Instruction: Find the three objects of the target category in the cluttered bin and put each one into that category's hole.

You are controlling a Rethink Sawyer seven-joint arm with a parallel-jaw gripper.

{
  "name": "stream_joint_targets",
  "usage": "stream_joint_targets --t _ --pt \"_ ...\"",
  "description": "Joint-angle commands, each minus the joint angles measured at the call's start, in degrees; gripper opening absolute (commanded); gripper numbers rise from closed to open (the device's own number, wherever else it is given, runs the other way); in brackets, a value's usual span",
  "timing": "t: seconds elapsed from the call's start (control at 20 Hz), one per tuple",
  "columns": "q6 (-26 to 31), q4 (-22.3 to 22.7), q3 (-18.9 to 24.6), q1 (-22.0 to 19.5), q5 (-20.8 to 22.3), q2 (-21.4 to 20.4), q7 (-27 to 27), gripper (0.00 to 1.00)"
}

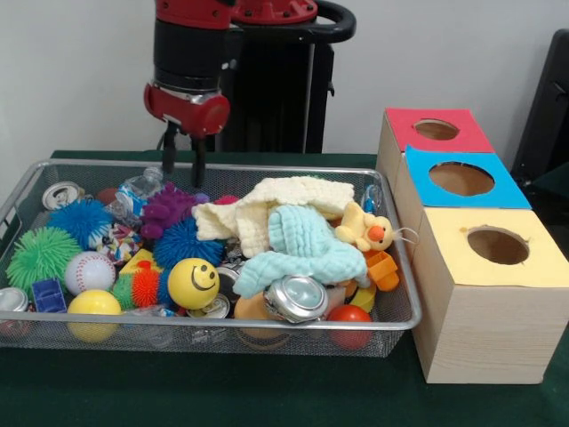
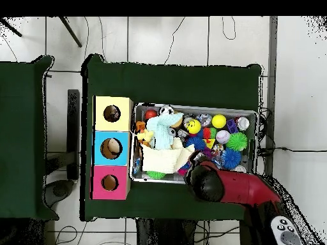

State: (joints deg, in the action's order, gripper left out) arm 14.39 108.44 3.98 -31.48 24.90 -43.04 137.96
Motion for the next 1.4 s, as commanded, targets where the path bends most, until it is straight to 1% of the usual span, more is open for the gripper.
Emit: stream_joint_targets --t 0.05,0.25,0.35,0.45,0.5,0.6,0.7,0.85,1.05,1.15,1.4 --pt "6.73 -3.78 3.27 -3.53 -0.69 -1.17 -3.88 1.00" --pt "6.11 -5.30 3.43 -4.25 0.41 0.61 -3.82 1.00" --pt "4.78 -5.95 3.26 -4.15 0.90 2.17 -3.15 1.00" --pt "2.80 -6.37 3.06 -3.88 1.13 4.10 -1.90 1.00" --pt "0.98 -6.66 2.65 -3.31 1.00 5.54 -0.38 1.00" --pt "-0.80 -7.45 2.79 -3.22 0.96 7.53 0.42 1.00" --pt "-1.53 -8.25 2.85 -3.12 0.75 8.74 0.87 1.00" --pt "-2.63 -8.42 2.79 -2.99 0.00 9.99 2.11 1.00" --pt "-2.49 -9.12 3.05 -3.17 -0.14 10.31 1.71 1.00" --pt "-3.21 -9.64 3.40 -3.39 -0.32 11.35 1.87 1.00" --pt "-2.53 -10.75 4.00 -4.15 -0.51 10.94 1.01 1.00"
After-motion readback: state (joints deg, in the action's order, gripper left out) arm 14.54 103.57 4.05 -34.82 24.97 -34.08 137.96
